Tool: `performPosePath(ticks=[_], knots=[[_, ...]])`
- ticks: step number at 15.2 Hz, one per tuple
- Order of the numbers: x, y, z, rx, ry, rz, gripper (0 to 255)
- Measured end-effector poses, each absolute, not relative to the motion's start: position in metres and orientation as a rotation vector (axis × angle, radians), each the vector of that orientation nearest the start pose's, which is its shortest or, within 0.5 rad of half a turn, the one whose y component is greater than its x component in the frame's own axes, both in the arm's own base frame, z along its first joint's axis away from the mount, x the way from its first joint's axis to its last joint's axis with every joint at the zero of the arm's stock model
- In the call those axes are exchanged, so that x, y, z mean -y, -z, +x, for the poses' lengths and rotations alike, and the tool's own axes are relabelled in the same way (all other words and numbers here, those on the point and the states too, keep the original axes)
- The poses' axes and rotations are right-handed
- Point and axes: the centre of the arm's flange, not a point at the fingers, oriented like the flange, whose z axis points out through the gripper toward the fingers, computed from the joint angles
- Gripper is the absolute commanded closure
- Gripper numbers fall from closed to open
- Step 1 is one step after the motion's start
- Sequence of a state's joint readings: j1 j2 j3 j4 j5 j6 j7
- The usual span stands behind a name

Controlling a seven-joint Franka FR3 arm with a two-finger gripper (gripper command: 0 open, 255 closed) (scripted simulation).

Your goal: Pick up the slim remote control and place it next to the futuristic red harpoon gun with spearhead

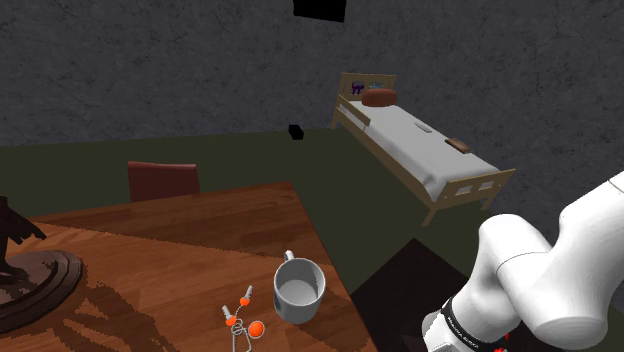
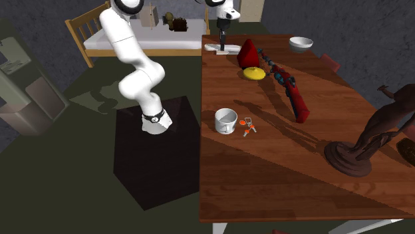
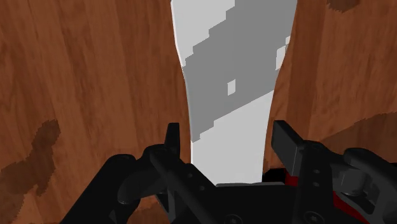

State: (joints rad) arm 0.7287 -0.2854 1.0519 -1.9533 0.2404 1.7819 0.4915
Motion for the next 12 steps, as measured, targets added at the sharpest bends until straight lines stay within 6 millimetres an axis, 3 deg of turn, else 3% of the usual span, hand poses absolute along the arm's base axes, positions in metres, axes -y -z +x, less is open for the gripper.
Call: performPosePath(ticks=[3, 5, 12], knots=[[-0.497, -0.529, -0.206, 1.808, 0.004, -2.599, 255], [-0.5, -0.526, -0.22, 1.805, 0.004, -2.6, 255], [-0.499, -0.491, -0.224, 1.803, 0.004, -2.601, 255]])
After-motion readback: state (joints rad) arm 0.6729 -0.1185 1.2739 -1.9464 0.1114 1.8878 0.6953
